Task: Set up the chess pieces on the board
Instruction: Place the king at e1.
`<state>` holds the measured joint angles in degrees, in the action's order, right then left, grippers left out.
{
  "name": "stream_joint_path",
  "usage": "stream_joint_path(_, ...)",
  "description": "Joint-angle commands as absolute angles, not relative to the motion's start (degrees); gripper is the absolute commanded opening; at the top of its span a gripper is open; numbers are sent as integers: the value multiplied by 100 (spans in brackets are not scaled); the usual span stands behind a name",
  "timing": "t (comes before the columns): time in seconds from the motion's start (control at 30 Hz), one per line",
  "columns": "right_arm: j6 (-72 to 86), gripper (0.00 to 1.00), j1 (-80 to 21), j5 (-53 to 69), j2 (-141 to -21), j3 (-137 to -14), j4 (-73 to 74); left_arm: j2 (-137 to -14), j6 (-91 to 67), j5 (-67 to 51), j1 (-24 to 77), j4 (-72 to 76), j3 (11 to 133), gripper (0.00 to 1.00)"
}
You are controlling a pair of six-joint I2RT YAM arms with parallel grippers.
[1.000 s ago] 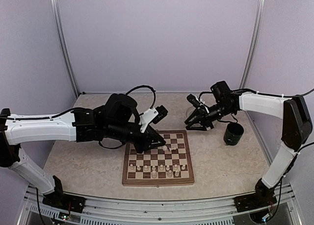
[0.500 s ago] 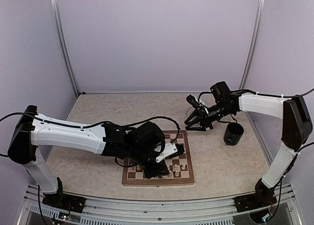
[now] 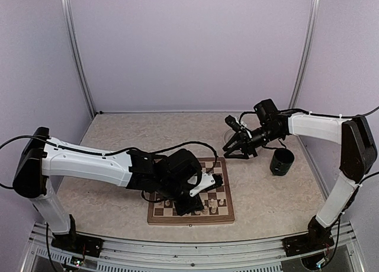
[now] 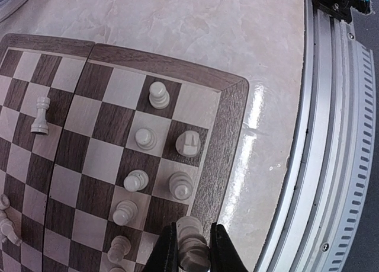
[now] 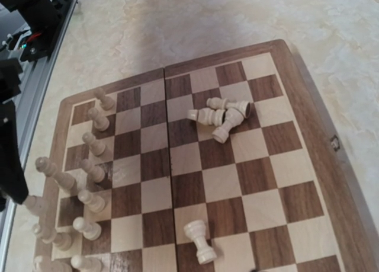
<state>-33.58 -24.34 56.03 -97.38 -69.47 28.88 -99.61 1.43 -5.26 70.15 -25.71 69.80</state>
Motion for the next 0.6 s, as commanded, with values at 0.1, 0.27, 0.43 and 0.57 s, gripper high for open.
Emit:
stream_joint_path(0.1,-3401,43,-2426,5624,-9580,-6864,2877,-10072,53,-423,6966,-2380,6954,10)
stream_joint_path(0.27,-3410,43,-2426,5644,-9580,-6851,2872,-10088,61,-423,6923,-2373,6935,10)
stream_joint_path(0.43,-3419,43,-2426,5651,-9617,-6855,2881,-10148,104,-463,6900,-2420,6935,10)
stream_joint_path(0.57,-3422,43,-2426,5681,-9696,-6886,2883,-10207,148,-468,6882,-2502,6951,11)
